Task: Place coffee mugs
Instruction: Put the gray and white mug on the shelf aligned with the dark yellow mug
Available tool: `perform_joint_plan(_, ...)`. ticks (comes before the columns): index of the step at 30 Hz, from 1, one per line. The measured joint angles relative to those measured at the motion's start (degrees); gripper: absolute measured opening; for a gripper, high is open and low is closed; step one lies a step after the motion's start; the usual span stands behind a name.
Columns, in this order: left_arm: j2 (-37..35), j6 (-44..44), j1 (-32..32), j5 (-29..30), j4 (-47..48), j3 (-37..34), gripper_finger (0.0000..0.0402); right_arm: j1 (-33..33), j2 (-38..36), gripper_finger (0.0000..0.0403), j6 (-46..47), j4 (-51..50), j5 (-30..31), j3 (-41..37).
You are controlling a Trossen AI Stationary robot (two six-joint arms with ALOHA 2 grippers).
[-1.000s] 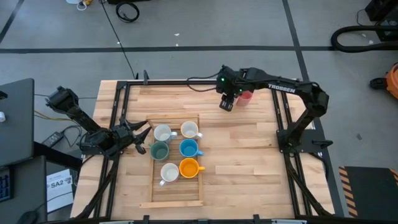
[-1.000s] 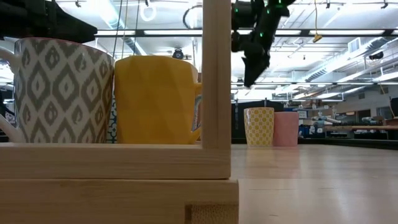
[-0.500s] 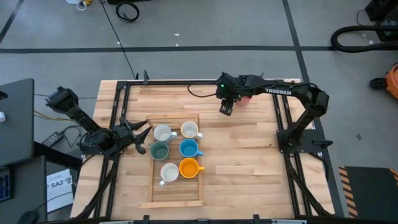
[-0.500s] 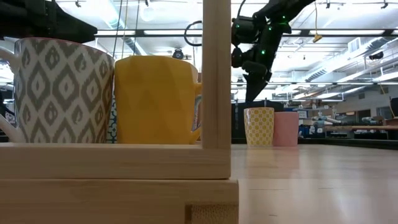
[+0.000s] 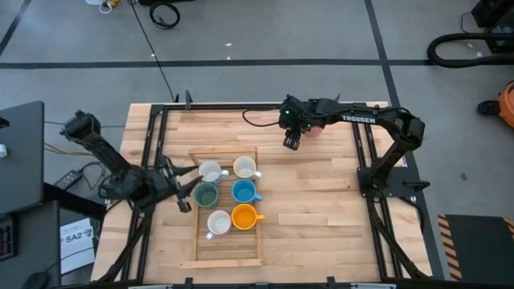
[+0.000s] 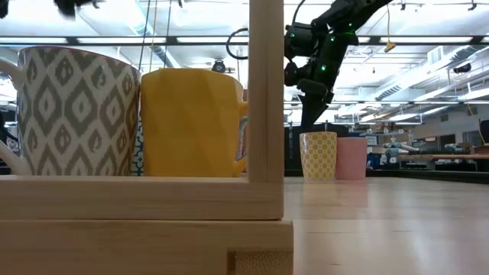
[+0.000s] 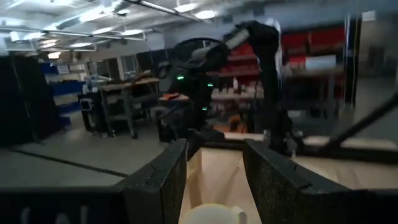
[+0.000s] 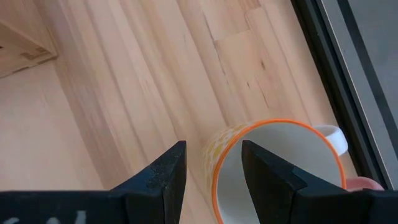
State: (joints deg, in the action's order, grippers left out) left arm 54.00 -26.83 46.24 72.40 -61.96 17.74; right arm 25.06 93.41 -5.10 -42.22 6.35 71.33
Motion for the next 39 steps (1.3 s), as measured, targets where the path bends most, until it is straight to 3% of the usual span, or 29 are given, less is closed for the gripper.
perform_joint_plan(3,0.0,9.23,1.35,1.69,19.33,9.1,0.0162,0.0,0.0,0.016,0.0,-0.12,0.0,0.0)
perform_joint_plan(6,0.0,25.64,3.42,1.29,37.28,17.11,0.0162,0.0,0.0,0.016,0.0,-0.42,0.0,0.0)
perform_joint_plan(9,0.0,43.39,5.43,-2.79,51.77,23.58,0.0162,0.0,0.0,0.016,0.0,-0.88,0.0,0.0)
perform_joint_plan(12,0.03,59.14,6.86,-10.53,61.97,27.83,0.0162,0.0,0.0,0.016,0.0,-1.71,0.0,0.0)
perform_joint_plan(16,2.02,75.34,7.42,-20.12,68.85,30.56,0.0162,-0.02,0.0,0.016,0.0,-1.84,0.0,0.0)
perform_joint_plan(23,8.76,92.13,7.18,-36.29,76.67,34.9,0.0162,-0.02,-0.02,0.016,0.0,-1.82,0.0,0.0)
perform_joint_plan(28,13.41,104.67,7.16,-48.13,88.64,39.75,0.0162,-0.02,-0.02,0.016,0.0,-1.81,0.0,0.0)
perform_joint_plan(33,17.27,114.27,5.88,-52.85,96.77,41.57,0.0162,-0.07,-0.02,0.016,0.0,-1.8,0.0,0.0)
perform_joint_plan(39,21.2,115.16,2.86,-54.28,96.57,41.57,0.0162,-0.07,-0.02,0.016,0.0,-1.79,0.0,0.0)
